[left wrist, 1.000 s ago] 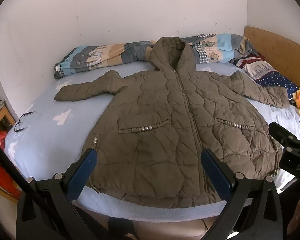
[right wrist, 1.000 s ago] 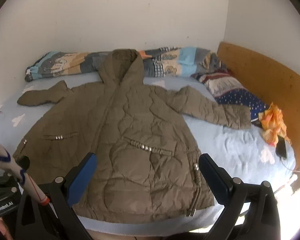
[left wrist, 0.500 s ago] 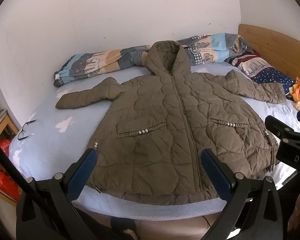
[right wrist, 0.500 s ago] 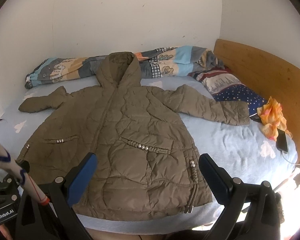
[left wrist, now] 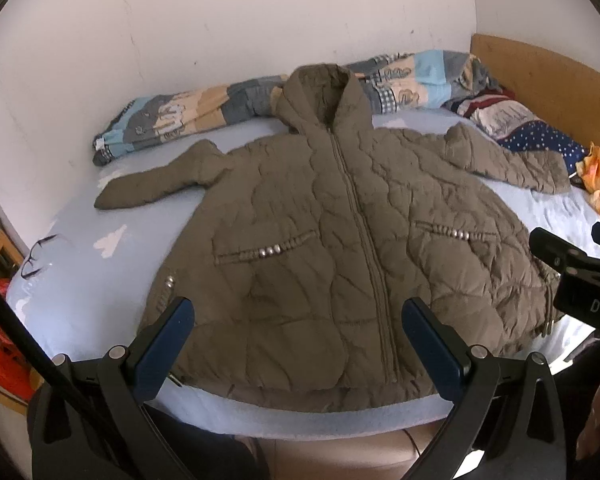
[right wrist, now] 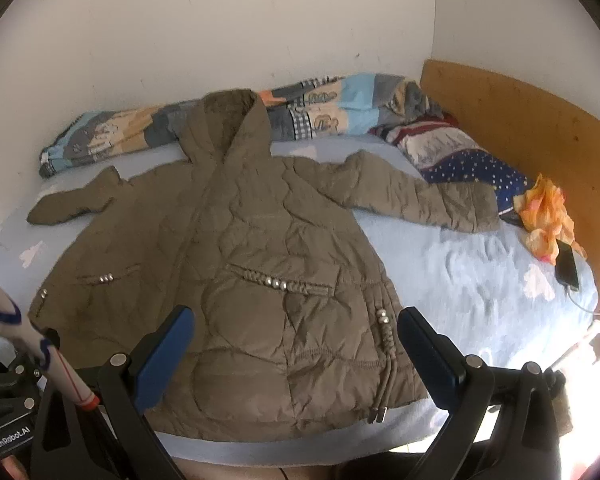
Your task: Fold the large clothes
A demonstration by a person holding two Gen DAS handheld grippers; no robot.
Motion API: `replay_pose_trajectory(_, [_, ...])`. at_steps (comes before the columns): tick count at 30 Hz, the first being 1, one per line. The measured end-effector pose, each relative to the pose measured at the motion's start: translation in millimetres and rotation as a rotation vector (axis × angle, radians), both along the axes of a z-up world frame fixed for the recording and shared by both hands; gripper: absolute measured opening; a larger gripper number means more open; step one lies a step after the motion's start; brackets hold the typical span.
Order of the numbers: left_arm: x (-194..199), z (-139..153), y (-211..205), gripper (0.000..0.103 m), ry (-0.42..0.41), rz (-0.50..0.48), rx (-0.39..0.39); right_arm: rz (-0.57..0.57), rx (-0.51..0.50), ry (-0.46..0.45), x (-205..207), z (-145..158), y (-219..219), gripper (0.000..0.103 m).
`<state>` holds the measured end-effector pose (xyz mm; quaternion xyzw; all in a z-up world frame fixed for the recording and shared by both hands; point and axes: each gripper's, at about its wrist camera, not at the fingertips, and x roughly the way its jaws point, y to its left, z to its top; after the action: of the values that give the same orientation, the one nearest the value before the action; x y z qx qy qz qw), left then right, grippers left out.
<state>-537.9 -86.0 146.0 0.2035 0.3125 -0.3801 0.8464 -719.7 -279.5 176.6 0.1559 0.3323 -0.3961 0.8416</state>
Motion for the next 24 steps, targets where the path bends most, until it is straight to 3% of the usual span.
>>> replay_pose_trajectory(16, [18.7, -12.6, -15.8, 0.103, 0.060, 0.006, -0.009, -0.010, 0.058, 0.057, 6.6, -22.6, -16.8, 0.103])
replay_pose_trajectory(19, [21.6, -2.9, -25.9, 0.103, 0.023, -0.005, -0.042, -0.026, 0.063, 0.050, 3.5, -22.1, -25.7, 0.103])
replay_pose_trajectory(24, [35.8, 26.7, -62.4, 0.103, -0.104, -0.037, -0.127, -0.056, 0.062, -0.056, -8.1, 3.0, -54.9, 0.103])
